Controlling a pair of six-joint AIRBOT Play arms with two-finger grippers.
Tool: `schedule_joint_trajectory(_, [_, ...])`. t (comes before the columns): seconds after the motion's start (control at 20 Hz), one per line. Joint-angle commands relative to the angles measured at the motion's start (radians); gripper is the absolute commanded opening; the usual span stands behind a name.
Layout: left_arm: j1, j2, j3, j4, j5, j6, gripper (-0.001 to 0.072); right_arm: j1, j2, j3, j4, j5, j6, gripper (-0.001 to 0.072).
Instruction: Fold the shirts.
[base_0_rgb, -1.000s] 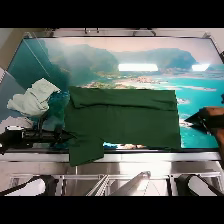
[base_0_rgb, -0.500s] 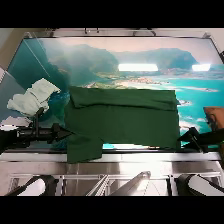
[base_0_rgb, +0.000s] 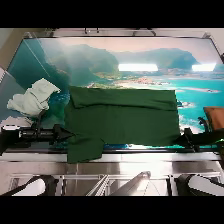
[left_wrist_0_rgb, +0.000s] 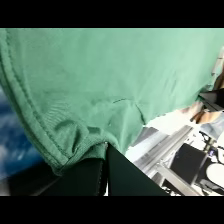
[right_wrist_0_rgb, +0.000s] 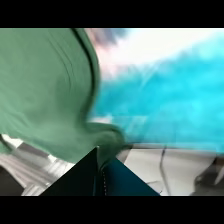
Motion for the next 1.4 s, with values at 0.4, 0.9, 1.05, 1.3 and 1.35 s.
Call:
schedule_joint_trajectory(0.4, [0.001, 0.123, 0.091, -0.113, -0.199, -0.096, 0.0024, -0.150, 0.036, 0.158, 0.100, 0.223, 0.039, 0.0023])
schedule_joint_trajectory(0.9, [-0.093, -0.194, 0.614, -0.170, -0.176, -0.221, 0.0023, 0.158, -0.135, 0.417, 0.473, -0.138, -0.055, 0.0024])
schedule_joint_trajectory(1.05, [-0.132, -0.374, 0.801, -0.168, -0.169, -0.243, 0.0021, 0.220, -0.256, 0.552, 0.474, -0.166, -0.054, 0.0024])
schedule_joint_trajectory(1.3, [-0.185, -0.637, 1.012, -0.159, -0.169, -0.257, 0.0010, 0.311, -0.409, 0.616, 0.472, -0.235, -0.107, 0.0025])
schedule_joint_trajectory(1.35, [-0.189, -0.674, 1.043, -0.159, -0.171, -0.256, 0.0011, 0.315, -0.421, 0.616, 0.463, -0.240, -0.107, 0.0025])
